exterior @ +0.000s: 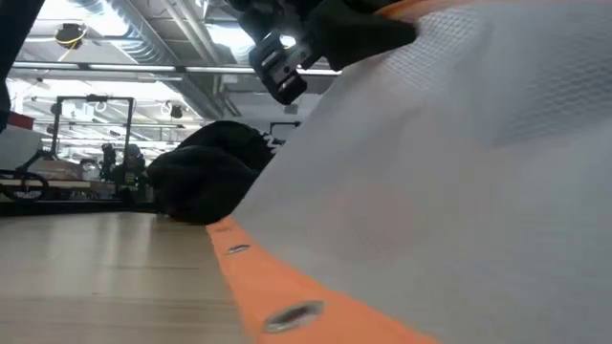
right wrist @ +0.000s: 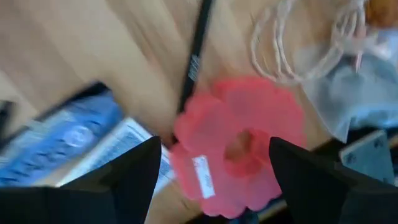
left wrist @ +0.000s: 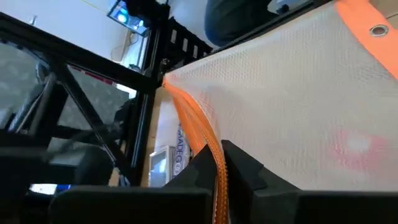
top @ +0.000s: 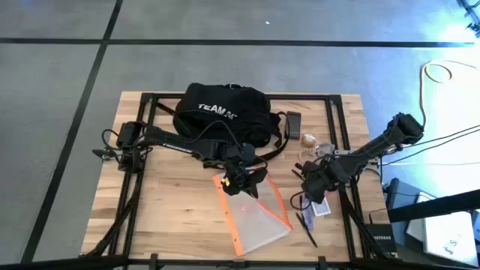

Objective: Unpack backpack
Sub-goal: Put the medicine organizer into the white zip bag

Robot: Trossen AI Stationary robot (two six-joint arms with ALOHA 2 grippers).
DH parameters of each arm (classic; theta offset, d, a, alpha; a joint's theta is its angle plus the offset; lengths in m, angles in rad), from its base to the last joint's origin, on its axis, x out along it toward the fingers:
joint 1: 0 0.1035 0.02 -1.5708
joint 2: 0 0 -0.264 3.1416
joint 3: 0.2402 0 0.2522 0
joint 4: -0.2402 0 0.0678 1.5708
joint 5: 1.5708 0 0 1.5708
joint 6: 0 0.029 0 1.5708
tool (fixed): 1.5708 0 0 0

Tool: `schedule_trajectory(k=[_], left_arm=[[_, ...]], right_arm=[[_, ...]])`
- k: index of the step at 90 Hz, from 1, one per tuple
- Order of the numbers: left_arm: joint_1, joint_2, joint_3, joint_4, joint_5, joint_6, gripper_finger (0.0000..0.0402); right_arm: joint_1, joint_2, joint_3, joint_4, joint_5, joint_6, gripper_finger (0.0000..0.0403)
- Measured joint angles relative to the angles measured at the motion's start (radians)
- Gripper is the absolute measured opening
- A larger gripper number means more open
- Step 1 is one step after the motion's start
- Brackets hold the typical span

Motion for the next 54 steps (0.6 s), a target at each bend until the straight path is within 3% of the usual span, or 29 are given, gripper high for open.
schedule_trajectory(k=[13, 28, 41, 54], left_arm=[[-0.005, 0.0, 0.0, -0.004, 0.0, -0.02, 0.0], [-0.006, 0.0, 0.0, -0.007, 0.0, -0.031, 0.0], [-0.006, 0.0, 0.0, -0.008, 0.0, -0.033, 0.0], [-0.006, 0.0, 0.0, -0.027, 0.0, -0.034, 0.0]], right_arm=[[-0.08, 0.0, -0.057, 0.036, -0.064, -0.047, 0.0291], [-0.143, -0.005, -0.102, 0.124, -0.086, -0.131, 0.0339], [-0.177, -0.005, -0.128, 0.126, -0.116, -0.131, 0.0377], [-0.178, -0.005, -0.171, 0.152, -0.142, -0.087, 0.0386]])
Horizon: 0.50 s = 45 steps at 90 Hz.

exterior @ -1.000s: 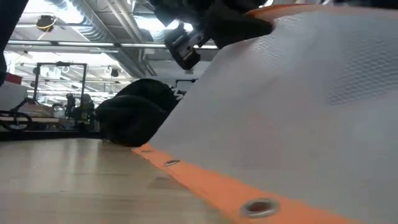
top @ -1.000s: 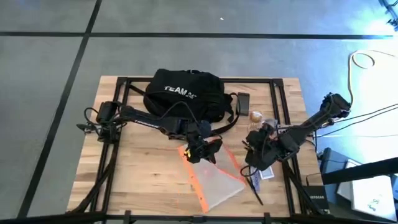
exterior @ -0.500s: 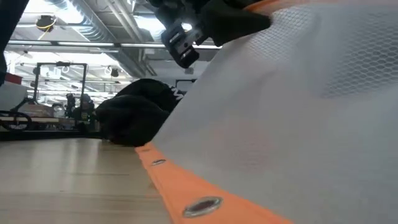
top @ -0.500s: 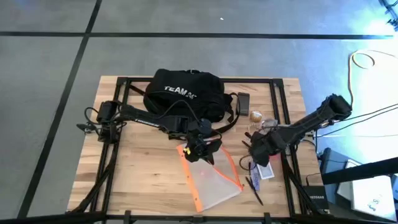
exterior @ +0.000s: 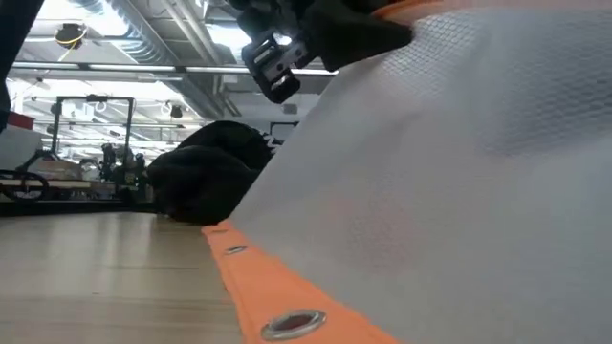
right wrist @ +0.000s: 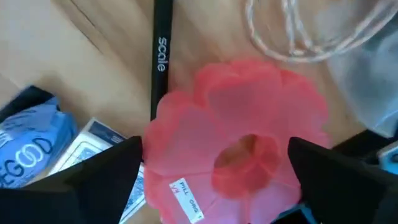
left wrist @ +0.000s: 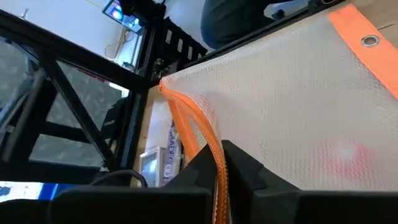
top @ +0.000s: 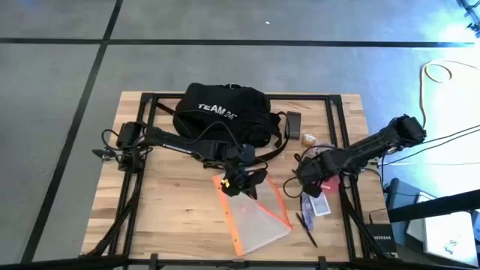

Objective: Unpack backpack
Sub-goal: Put the medicine organizer into the white zip bag

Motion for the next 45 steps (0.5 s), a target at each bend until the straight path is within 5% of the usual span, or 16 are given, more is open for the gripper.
schedule_trajectory(k=[45], left_arm=[[0.001, 0.0, 0.0, -0.023, -0.001, 0.0, 0.0]], right_arm=[[0.002, 0.001, -0.034, 0.098, -0.069, 0.218, 0.0334]])
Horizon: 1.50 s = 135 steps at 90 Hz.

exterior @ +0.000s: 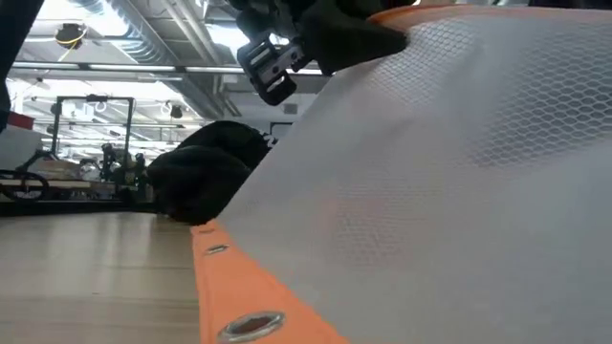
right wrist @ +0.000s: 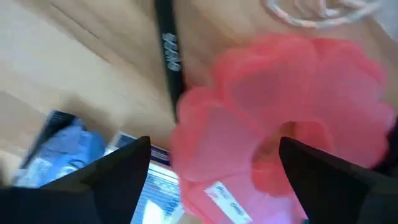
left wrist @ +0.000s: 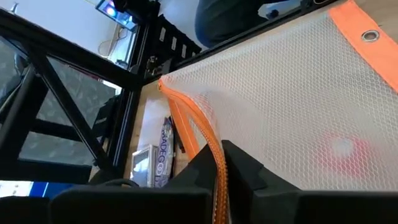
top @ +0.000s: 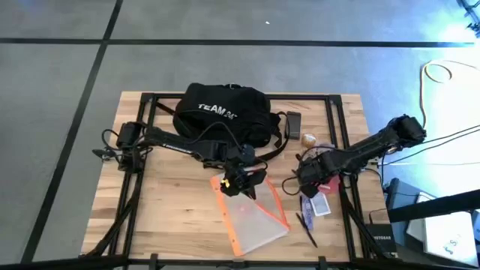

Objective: Unpack backpack
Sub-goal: Put the medicine organizer into the white zip bag

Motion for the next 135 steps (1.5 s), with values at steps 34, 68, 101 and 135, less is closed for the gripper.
schedule_trajectory(k=[34, 68, 101, 135], left_arm=[[0.0, 0.0, 0.0, 0.0, 0.0, -0.007, 0.0], [0.0, 0.0, 0.0, 0.0, 0.0, -0.019, 0.0], [0.0, 0.001, 0.0, 0.0, -0.001, -0.019, 0.0], [0.0, 0.001, 0.0, 0.0, -0.001, -0.019, 0.0]], right_arm=[[0.0, 0.0, -0.034, 0.068, 0.044, -0.019, 0.0281], [0.0, -0.001, -0.108, 0.11, 0.02, -0.003, 0.0231], [0.0, 0.0, -0.094, 0.112, 0.028, -0.05, 0.0197], [0.0, 0.001, 0.016, 0.075, 0.089, -0.095, 0.0197]])
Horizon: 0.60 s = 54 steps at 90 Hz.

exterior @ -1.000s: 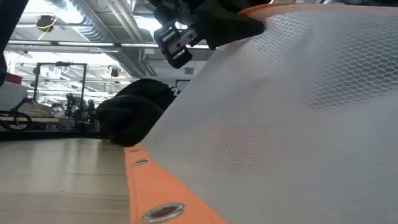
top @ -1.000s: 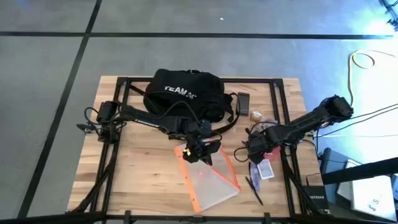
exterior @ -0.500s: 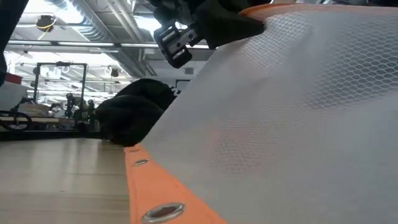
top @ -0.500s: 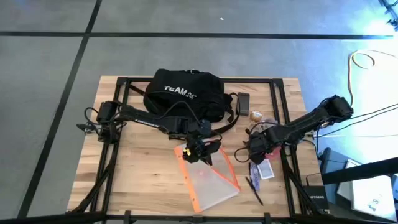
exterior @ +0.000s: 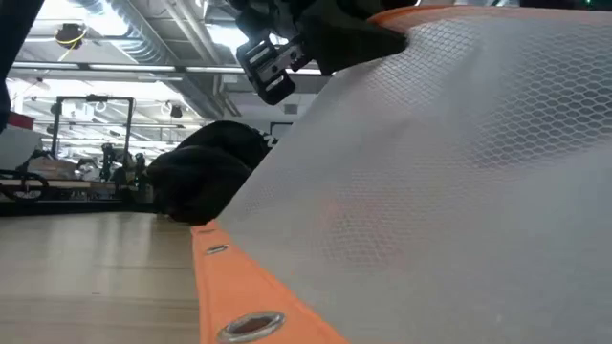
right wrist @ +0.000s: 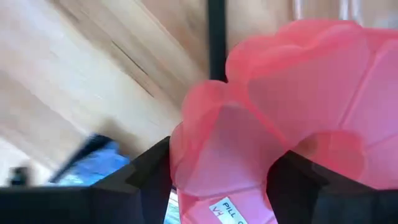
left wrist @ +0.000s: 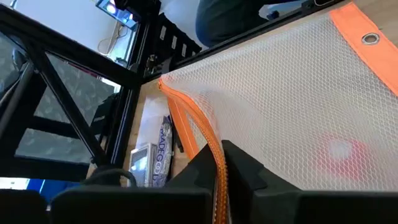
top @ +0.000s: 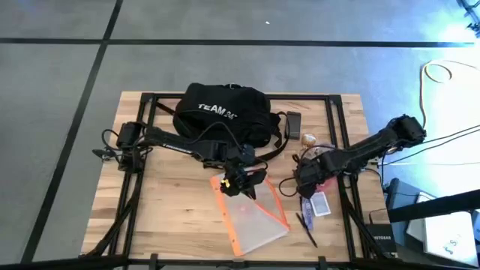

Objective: Unpack backpack
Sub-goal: Put the medicine organizer into the white zip bag

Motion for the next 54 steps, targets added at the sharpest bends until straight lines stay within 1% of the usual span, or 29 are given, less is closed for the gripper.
schedule_trajectory(k=[21, 30, 37, 44, 50, 54], left_arm=[[0.0, 0.0, 0.0, 0.0, 0.0, -0.006, 0.0], [0.001, 0.0, 0.0, -0.001, 0.0, -0.007, 0.0], [0.001, 0.0, 0.0, -0.003, 0.0, -0.007, 0.0], [0.001, 0.0, 0.0, -0.004, -0.004, -0.007, 0.0], [0.0, 0.0, 0.0, -0.004, -0.026, -0.008, 0.0], [0.001, 0.0, 0.0, -0.004, -0.038, -0.007, 0.0]], right_arm=[[0.0, -0.001, 0.15, -0.099, 0.099, -0.044, 0.0197], [0.011, -0.019, 0.243, -0.078, 0.188, -0.068, 0.0197], [0.045, -0.056, 0.311, 0.017, 0.275, -0.113, 0.0197], [0.101, -0.111, 0.332, 0.203, 0.358, -0.194, 0.0197], [0.147, -0.156, 0.314, 0.368, 0.366, -0.271, 0.0197], [0.176, -0.181, 0.291, 0.46, 0.352, -0.313, 0.0197]])
